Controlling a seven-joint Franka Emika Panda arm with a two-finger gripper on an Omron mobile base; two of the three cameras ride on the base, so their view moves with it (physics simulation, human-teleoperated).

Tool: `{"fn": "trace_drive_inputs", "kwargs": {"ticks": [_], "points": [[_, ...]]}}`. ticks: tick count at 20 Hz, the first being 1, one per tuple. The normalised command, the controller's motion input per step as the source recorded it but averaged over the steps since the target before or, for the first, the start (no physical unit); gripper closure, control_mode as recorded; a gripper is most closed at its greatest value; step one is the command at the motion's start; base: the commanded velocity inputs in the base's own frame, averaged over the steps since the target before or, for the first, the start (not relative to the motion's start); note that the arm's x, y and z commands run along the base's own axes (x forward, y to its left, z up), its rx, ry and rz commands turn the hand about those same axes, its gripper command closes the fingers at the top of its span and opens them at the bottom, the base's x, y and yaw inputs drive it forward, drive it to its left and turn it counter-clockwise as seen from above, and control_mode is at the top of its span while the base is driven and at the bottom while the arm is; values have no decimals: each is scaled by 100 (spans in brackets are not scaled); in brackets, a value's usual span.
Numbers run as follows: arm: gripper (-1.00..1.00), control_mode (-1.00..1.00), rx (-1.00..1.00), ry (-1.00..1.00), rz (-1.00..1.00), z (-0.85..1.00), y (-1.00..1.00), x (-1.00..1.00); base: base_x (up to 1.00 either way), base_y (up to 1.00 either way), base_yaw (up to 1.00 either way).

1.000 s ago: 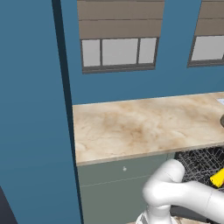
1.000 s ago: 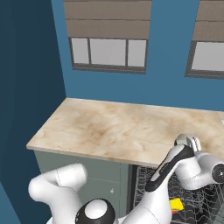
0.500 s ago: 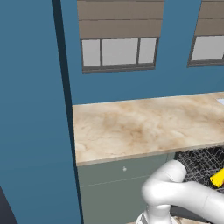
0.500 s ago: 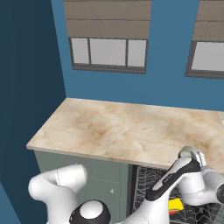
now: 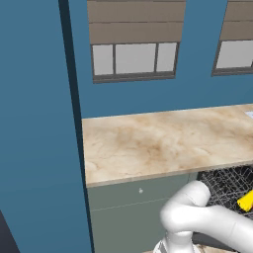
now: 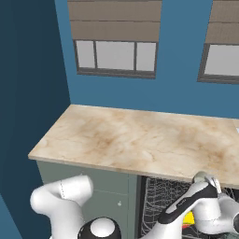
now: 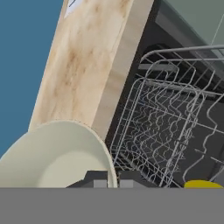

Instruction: Pick up the cup and bowl from the counter, place them in the dishwasher, and close the dishwasher door.

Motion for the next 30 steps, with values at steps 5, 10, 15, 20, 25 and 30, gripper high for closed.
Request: {"fn": "trace_drive_inputs", "kwargs": {"ticks": [5, 10, 15, 20, 25, 30], "points": [[100, -100, -5, 15, 2, -59, -12, 0, 0, 0, 0], [100, -100, -3, 3, 7, -31, -35, 0, 0, 0, 0], [100, -100, 0, 1, 8, -47, -44, 0, 0, 0, 0], [100, -100, -1, 3, 5, -52, -41, 2, 0, 0, 0], [100, -100, -1, 2, 1, -36, -39, 18, 0, 0, 0], [100, -100, 0, 3, 0, -39, -33, 25, 0, 0, 0]]}}
